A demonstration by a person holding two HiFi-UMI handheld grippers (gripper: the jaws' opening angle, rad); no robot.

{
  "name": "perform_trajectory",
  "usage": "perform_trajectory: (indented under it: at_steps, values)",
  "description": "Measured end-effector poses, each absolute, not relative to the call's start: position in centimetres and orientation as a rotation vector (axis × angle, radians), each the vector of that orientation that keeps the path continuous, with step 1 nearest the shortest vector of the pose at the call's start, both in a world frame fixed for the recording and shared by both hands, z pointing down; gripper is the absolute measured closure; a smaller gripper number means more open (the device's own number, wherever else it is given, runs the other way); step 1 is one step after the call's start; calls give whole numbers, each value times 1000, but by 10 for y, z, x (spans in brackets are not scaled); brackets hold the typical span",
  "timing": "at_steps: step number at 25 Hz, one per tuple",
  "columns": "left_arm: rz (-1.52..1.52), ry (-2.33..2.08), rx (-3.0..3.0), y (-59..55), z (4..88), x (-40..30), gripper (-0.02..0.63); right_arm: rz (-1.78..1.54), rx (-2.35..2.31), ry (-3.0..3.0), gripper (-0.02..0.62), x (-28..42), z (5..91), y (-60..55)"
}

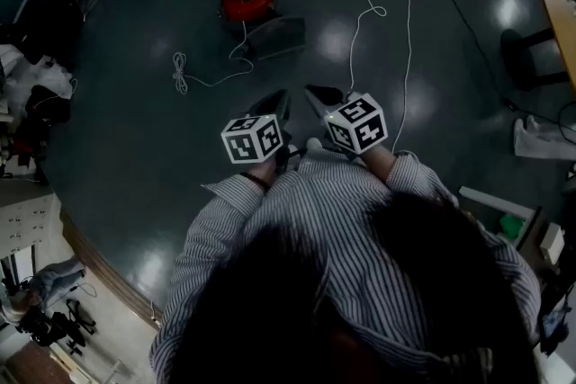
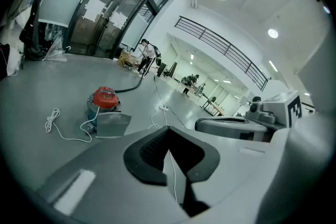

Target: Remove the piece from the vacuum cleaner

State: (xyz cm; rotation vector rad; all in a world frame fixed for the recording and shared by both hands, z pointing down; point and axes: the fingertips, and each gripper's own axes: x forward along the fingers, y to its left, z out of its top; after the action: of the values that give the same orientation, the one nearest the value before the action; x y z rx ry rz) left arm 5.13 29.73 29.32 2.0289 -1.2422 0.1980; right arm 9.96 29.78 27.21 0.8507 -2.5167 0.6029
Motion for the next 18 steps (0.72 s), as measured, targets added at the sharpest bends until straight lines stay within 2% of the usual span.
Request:
perform_trajectory:
  at_steps: [18]
  values:
    - [218, -1260, 1999, 283, 300, 44, 600, 620, 833, -2563, 594, 94, 271, 283]
